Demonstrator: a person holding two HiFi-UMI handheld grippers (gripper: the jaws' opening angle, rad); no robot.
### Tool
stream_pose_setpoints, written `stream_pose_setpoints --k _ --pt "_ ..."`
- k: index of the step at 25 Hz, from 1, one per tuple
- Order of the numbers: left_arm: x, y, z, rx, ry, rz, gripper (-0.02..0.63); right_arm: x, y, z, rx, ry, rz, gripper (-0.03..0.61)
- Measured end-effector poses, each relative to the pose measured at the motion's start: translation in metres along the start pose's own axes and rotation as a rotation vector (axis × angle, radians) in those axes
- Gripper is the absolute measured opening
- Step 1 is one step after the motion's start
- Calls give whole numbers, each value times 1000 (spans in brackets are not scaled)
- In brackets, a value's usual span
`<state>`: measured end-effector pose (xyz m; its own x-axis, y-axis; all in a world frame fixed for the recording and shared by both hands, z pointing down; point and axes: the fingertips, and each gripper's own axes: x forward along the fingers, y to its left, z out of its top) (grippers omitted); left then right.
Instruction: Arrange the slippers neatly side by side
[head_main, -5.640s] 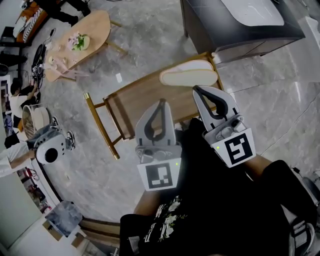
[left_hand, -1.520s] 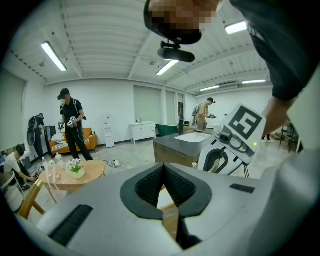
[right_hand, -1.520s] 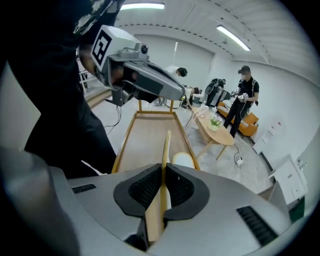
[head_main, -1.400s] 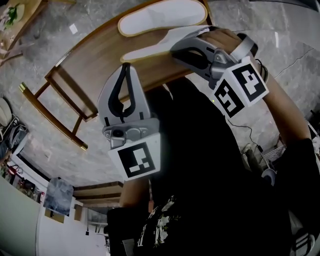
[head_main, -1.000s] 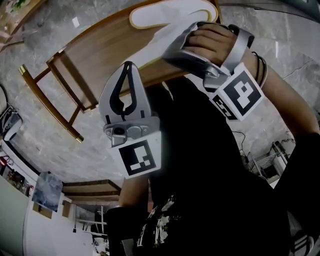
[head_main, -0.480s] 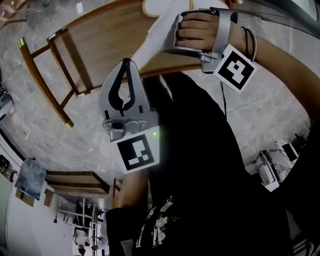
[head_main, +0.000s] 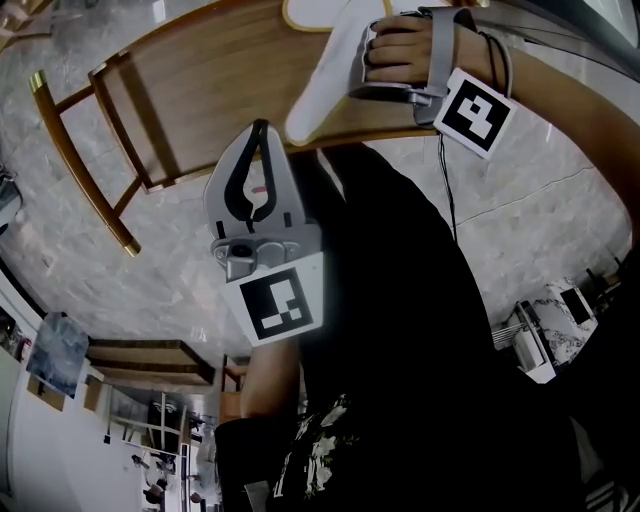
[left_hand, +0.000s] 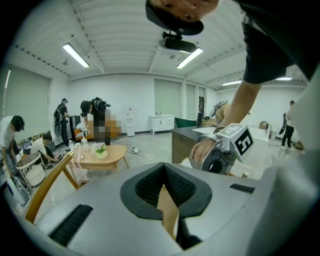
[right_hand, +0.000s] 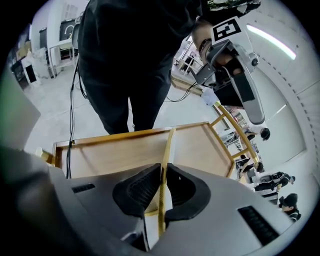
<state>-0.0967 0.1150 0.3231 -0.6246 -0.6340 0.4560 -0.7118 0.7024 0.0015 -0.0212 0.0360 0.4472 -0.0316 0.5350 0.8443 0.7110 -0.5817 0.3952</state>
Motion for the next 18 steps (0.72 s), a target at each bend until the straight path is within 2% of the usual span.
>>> stream_pose_setpoints --k 12,15,18 --pt "13 -6 2 15 9 -50 2 -4 13 5 178 -27 57 127" --pt "15 -8 4 25 5 -65 2 -7 12 6 210 -19 54 133" --pt "18 -8 2 37 10 -80 2 -14 7 5 281 4 11 119"
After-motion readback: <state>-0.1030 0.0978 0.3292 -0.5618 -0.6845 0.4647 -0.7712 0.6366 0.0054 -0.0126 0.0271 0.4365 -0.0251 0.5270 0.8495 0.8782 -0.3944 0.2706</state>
